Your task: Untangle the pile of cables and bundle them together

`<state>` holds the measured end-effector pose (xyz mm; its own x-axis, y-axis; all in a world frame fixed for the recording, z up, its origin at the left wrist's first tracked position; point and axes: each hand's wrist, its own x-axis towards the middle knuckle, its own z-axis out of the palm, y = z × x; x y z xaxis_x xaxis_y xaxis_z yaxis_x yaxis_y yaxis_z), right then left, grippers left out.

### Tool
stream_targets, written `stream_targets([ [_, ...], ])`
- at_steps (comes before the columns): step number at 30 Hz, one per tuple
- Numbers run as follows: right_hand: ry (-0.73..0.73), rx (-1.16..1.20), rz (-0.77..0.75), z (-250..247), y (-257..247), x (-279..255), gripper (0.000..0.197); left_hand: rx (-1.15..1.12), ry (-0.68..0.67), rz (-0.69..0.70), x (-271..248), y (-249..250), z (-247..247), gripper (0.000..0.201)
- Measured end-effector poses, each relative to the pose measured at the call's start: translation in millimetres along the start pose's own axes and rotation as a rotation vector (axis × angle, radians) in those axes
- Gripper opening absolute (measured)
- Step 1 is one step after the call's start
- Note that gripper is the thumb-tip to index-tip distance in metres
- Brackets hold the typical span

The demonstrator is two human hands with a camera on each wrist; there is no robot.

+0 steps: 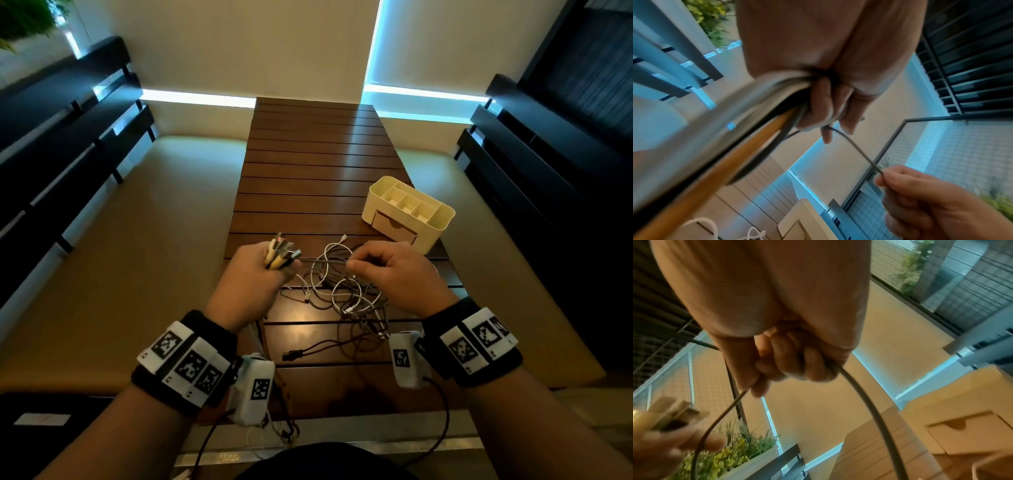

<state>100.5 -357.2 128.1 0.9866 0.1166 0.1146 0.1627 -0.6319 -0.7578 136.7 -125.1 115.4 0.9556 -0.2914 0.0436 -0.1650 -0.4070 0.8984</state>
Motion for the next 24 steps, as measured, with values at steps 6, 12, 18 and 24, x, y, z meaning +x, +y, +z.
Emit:
stream_targets([
  [6, -0.086, -0.065, -0.069, 6, -15, 5, 0.007, 0.069, -0.164, 0.132, -9, 20, 20, 0.014],
  [12, -0.02, 0.064, -0.041, 1, -6, 0, 0.008, -0.077, -0.066, 0.041, -7, 17, -1, 0.026],
  [18, 0.073, 0.133, 0.046, -1, 5, -2, 0.009, 0.025, 0.004, 0.013, -2, 8, -10, 0.028],
  [24, -0.138, -0.107, -0.033, 1, -15, 4, 0.007, 0.132, -0.161, 0.124, -4, 19, 10, 0.016],
])
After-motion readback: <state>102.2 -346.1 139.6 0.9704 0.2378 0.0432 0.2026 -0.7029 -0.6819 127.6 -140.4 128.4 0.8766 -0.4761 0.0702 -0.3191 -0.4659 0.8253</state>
